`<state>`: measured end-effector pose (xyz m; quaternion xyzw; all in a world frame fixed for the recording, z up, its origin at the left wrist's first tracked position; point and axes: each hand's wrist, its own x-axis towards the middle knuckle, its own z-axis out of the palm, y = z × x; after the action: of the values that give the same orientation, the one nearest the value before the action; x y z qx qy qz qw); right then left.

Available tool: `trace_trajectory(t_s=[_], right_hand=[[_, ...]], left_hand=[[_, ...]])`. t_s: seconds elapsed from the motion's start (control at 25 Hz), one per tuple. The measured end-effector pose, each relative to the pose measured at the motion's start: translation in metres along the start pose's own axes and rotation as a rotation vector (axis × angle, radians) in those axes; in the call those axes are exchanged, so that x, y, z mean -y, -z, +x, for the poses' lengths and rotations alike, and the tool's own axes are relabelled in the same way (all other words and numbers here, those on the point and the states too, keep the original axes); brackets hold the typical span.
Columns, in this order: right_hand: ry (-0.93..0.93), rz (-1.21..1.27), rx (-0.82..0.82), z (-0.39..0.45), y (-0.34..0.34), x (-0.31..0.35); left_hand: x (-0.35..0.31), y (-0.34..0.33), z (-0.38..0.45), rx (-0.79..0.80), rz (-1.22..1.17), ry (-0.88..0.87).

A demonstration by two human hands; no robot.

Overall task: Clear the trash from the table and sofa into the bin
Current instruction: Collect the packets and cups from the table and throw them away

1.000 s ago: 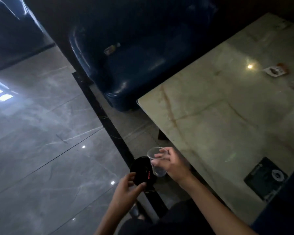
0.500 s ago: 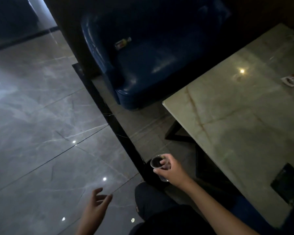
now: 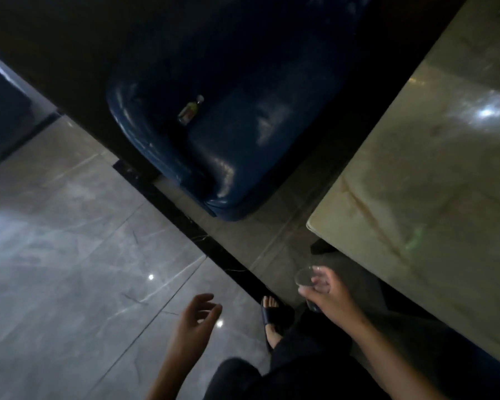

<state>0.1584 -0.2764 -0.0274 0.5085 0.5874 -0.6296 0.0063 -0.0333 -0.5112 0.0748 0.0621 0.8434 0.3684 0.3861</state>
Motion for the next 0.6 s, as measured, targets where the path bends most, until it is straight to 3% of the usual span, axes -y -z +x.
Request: trace_trajectory(t_s=[0.16, 0.36, 0.6], right_hand=[[0.059, 0.033, -0.068, 0.055, -0.027, 0.074], [0.047, 0.116, -0.274, 0.110, -0.053, 0.146], [-0.069, 0.263, -0.537, 0.130, -0.058, 0.177]], left_hand=[[-0.003, 0.061, 0.062, -0.009, 0.056, 0.028], [-0.024, 0.138, 0.178, 0.021, 0.211, 0.050], [-0.134, 0.149, 0.301, 0.223, 0.410, -0.110]])
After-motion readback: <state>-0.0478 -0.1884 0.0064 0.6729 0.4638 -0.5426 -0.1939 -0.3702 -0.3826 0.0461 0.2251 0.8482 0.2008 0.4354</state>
